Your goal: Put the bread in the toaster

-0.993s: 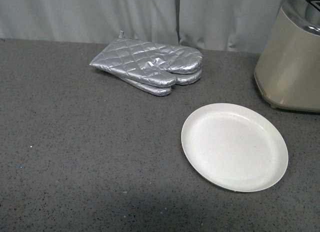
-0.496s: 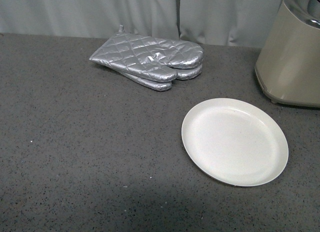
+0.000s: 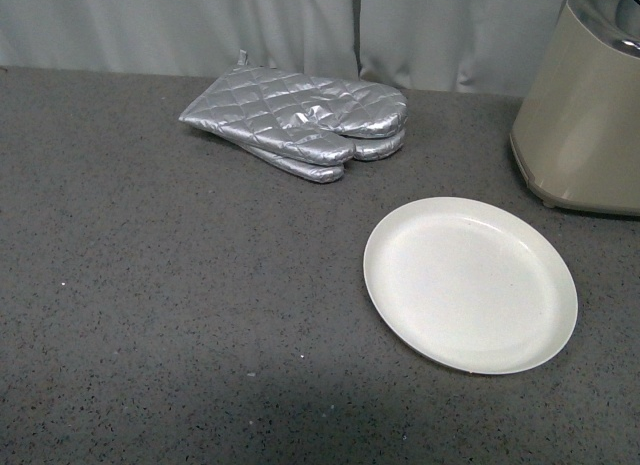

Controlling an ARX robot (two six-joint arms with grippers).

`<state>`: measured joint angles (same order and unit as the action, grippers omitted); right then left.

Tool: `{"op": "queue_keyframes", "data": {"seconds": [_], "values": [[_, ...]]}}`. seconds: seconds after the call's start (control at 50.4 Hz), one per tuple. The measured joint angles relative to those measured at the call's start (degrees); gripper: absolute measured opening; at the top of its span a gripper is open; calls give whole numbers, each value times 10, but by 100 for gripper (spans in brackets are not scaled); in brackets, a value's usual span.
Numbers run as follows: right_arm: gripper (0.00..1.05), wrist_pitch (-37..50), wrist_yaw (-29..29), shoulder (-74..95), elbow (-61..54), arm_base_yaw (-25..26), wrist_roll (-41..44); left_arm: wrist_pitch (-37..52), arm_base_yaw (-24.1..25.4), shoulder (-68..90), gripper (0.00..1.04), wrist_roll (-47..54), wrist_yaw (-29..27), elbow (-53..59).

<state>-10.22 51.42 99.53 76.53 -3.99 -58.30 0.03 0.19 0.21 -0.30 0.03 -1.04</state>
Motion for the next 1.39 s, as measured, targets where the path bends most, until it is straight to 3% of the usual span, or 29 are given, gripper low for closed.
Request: {"op": "queue_keyframes", "data": {"seconds": [0.06, 0.179, 0.238, 0.278, 0.338, 0.377, 0.437, 0.496, 0.536, 0.616, 0.695, 0.834, 1.112, 1.39], "values": [[97, 14, -7, -14, -10, -3, 11, 0, 0, 0, 98, 0, 0, 0], [95, 129, -49, -124, -133, -29, 104, 0, 0, 0, 98, 0, 0, 0], [90, 229, -149, -199, -229, -32, 187, 0, 0, 0, 98, 0, 0, 0], [83, 320, -259, -257, -309, -37, 265, 0, 0, 0, 98, 0, 0, 0], [74, 404, -343, -341, -413, -52, 353, 0, 0, 0, 98, 0, -1, 0], [69, 422, -364, -402, -477, -68, 414, 0, 0, 0, 98, 0, 0, 0], [60, 392, -359, -519, -567, -104, 474, 0, 0, 0, 98, 0, 0, 0], [51, 289, -337, -652, -669, -137, 520, 0, 0, 0, 98, 0, 0, 0], [45, 230, -352, -732, -715, -137, 534, 0, 0, 0, 98, 0, -1, 0], [33, 127, -413, -878, -762, -84, 560, 0, 0, 0, 98, 0, -1, 0], [21, 105, -494, -962, -762, -4, 569, 0, 0, 0, 98, 0, 1, 0], [1, 103, -506, -992, -762, 36, 574, 0, 0, 0, 98, 0, 1, 0], [2, 102, -514, -993, -762, 38, 581, 0, 0, 0, 98, 0, 0, 0], [46, 102, -514, -993, -762, 38, 581, 0, 0, 0, 98, 0, -1, 0]]}}
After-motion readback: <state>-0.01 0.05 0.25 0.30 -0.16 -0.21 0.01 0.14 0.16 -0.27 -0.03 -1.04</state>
